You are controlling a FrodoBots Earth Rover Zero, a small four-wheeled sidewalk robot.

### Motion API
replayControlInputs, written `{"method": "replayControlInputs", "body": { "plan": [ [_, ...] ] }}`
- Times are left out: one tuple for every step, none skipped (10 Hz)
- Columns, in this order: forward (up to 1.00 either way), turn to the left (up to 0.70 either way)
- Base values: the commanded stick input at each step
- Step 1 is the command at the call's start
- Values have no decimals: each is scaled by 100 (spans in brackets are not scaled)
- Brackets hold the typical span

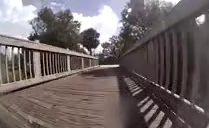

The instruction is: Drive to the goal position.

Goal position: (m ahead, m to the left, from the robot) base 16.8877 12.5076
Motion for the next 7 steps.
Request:
{"method": "replayControlInputs", "body": {
  "plan": [
    [85, 0],
    [85, 0],
    [85, 0],
    [85, 0],
    [85, 0],
    [85, 0],
    [85, 0]
  ]
}}
